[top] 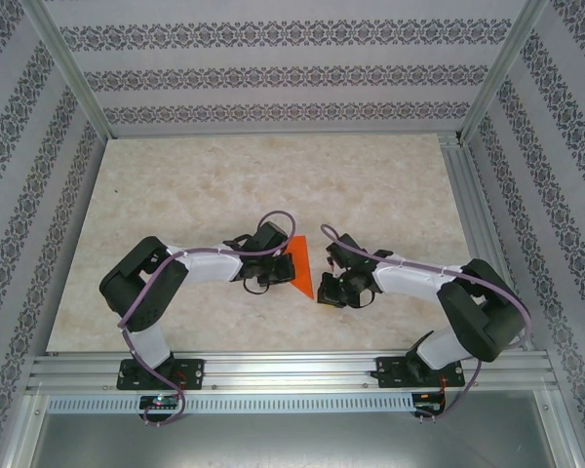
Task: Fold a paper plane with a square sheet of paper (fold left side to right side)
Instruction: Third fold the triangle at the center of the table, then fourth fold the wing at the center of the table.
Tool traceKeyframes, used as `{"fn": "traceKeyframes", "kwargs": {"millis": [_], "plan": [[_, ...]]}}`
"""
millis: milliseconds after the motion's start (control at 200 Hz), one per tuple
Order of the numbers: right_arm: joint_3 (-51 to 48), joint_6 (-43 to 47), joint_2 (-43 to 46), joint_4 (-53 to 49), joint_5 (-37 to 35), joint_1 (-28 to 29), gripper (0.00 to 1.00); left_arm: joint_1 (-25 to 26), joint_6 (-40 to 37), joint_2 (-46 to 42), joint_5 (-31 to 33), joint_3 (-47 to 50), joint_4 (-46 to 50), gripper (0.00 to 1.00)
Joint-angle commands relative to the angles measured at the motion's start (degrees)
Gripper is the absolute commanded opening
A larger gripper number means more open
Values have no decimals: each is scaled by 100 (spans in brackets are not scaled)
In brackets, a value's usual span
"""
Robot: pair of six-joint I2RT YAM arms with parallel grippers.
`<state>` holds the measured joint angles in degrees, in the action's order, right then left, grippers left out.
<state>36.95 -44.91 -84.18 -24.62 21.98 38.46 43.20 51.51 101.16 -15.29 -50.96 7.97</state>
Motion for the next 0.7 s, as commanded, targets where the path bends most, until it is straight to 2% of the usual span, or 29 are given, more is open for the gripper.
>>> {"fn": "traceKeyframes", "kwargs": {"millis": [0,135,305,410,520,694], "plan": [[252,208,403,-405,-80,-33,10,-13,-179,-250,42,-160,321,15],[719,653,526,-481,-262,-50,18,-162,-317,-667,-210,-503,560,24],[1368,1130,-151,-164,-259,-73,23,-529,-479,-1155,-376,-622,956,33],[1637,1236,-537,145,-52,-144,23,-806,-473,-1431,-306,-410,1126,42],[1817,1335,-836,344,250,-159,23,-1074,-363,-1606,-374,-37,1078,47],[1842,1471,-1175,240,78,-257,23,-1210,-225,-1612,-534,361,801,53]]}}
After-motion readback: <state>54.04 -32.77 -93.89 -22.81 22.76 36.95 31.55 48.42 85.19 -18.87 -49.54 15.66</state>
